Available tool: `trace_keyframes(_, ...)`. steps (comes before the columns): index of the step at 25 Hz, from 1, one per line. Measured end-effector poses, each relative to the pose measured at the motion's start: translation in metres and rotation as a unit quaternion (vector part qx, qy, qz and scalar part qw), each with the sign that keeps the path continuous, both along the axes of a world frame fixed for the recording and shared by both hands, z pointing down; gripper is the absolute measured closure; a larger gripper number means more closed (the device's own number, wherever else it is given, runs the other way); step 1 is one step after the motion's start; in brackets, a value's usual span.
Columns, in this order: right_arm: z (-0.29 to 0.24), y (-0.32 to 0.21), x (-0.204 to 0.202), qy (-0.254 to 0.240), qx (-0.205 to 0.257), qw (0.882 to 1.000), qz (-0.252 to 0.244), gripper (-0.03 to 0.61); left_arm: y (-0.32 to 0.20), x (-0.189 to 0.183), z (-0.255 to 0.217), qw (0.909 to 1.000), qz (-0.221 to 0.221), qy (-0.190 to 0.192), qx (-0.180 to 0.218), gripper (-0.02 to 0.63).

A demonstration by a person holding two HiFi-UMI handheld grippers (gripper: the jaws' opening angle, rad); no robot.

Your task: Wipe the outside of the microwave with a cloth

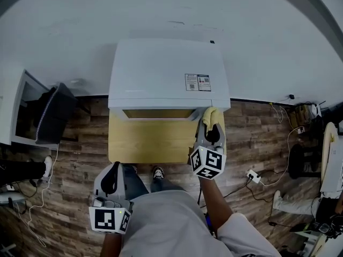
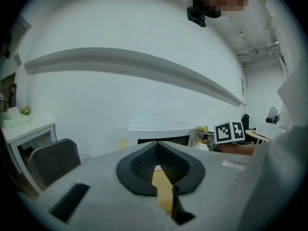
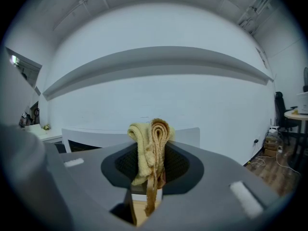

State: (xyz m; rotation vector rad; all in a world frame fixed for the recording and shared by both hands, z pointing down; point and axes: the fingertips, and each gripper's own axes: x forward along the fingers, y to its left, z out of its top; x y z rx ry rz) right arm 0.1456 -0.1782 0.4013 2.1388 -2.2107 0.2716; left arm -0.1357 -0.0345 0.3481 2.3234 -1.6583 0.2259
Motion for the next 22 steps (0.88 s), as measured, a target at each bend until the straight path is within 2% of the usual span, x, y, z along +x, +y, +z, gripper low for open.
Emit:
trace_keyframes(5,0.005,0.000,-0.043,0.009,-0.001,0.998,-0.055,0.462,-0.002,0.003,0.001,1.0000,0.003,0.001,0.000,0.623)
trace_keyframes(12,0.009,-0.006,-0.068,-0.017,0.008,0.998,-0.053,0.462,-0.002,-0.007,0.002,1.0000,-0.009,-0.001,-0.003,0.623)
trace_keyframes(22,0.013,-0.004,-0.119,-0.022,0.010,0.993,-0.119,0.462,-0.002,-0.016,0.004,0.9999,-0.015,0.006,-0.005,0.623)
